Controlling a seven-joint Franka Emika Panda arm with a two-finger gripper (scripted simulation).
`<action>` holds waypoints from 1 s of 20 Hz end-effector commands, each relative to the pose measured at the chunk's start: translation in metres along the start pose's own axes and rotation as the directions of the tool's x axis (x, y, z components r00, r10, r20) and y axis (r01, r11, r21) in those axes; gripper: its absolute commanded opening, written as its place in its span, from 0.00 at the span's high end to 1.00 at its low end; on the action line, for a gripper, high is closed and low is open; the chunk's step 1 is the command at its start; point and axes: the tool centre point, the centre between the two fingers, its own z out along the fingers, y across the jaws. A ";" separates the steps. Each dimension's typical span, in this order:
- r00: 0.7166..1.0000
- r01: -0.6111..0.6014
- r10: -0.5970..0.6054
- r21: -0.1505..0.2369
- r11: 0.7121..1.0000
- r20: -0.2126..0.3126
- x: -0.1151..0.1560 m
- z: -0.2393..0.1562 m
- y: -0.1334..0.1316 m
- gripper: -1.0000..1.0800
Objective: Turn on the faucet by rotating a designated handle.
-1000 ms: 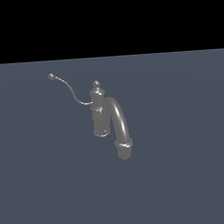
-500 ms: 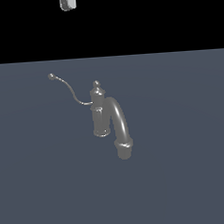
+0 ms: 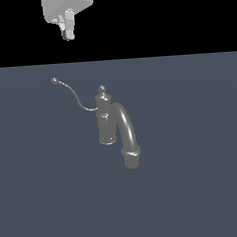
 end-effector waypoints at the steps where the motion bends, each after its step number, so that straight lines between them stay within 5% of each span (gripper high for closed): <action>1: 0.998 -0.056 0.056 -0.001 0.998 -0.005 0.000 0.013 -0.012 1.00; 20: 0.923 -0.382 0.382 0.007 0.924 -0.052 -0.007 0.098 -0.078 1.00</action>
